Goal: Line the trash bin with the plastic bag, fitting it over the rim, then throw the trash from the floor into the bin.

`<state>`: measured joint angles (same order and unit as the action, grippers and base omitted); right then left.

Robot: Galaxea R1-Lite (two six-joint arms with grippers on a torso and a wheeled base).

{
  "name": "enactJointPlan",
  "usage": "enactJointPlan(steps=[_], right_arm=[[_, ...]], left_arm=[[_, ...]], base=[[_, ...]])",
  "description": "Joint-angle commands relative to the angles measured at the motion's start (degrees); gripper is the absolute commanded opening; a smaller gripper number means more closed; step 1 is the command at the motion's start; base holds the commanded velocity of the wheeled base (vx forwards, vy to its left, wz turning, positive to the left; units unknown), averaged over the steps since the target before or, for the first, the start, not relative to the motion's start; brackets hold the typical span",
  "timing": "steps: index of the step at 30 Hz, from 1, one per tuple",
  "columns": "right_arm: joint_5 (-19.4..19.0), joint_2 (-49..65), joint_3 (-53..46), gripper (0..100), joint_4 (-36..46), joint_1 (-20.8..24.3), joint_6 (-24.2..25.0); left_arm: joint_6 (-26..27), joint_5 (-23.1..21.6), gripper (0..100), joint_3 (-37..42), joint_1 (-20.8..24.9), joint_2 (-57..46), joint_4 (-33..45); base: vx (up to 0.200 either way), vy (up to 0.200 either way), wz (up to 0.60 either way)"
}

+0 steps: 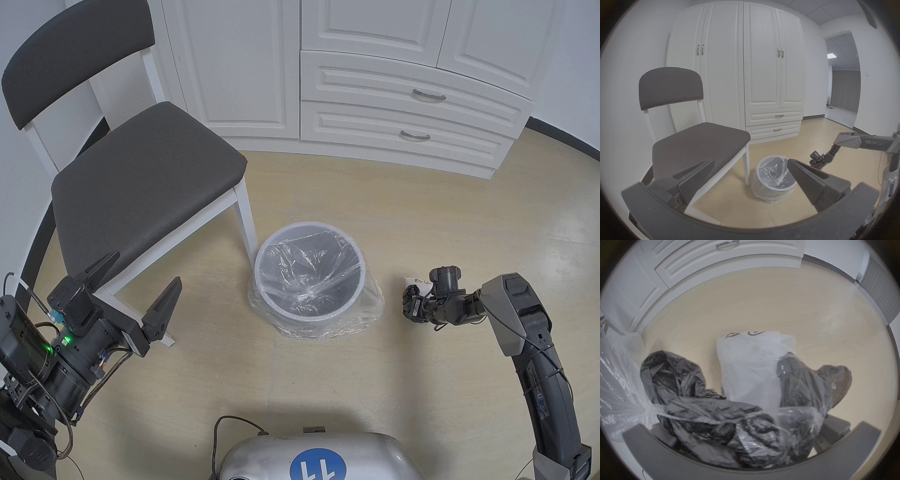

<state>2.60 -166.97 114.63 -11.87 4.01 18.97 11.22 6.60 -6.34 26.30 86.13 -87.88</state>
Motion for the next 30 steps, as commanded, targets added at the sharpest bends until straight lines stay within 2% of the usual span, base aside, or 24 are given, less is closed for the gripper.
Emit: enactJointPlan(steps=[1,11,15,18,20,21,23,27,30], right_arm=[[0.04,0.95,-0.04,0,0.36,-0.06,0.10],[-0.93,6.75,-1.51,0,5.19,-1.02,-0.16],[-3.91,12.11,-6.87,0,5.19,-1.90,-0.78],[-6.46,18.88,-14.17,0,5.11,-2.43,-3.24],[-6.55,19.23,-14.61,0,5.11,-2.43,-3.41],[-8.22,25.82,-21.64,0,4.32,-2.52,-7.28],[-10.24,33.29,-28.85,0,4.23,-2.60,-11.50],[-12.88,44.02,-38.43,0,3.26,-2.52,-17.83],[-13.23,49.46,-43.79,0,0.89,-2.52,-20.90]], left_arm=[[0.56,0.08,100,0.01,0.07,-0.96,-0.01],[0.65,0.08,100,0.10,0.07,-1.84,-0.01],[0.65,0.08,100,0.10,0.07,-1.93,-0.01],[0.74,0.17,100,0.10,-0.02,-1.84,-0.01],[0.74,0.17,100,0.10,-0.02,-1.84,0.08],[0.65,0.26,100,0.45,-0.10,-2.02,-0.01],[0.65,0.26,100,0.98,-0.10,-2.98,0.08],[0.74,0.26,100,1.24,-0.02,-3.60,-0.01],[0.74,0.26,100,1.33,-0.02,-3.60,-0.01]], base=[[0.000,0.000,0.00],[0.000,0.000,0.00],[0.000,0.000,0.00],[0.000,0.000,0.00],[0.000,0.000,0.00],[0.000,0.000,0.00],[0.000,0.000,0.00],[0.000,0.000,0.00],[0.000,0.000,0.00]])
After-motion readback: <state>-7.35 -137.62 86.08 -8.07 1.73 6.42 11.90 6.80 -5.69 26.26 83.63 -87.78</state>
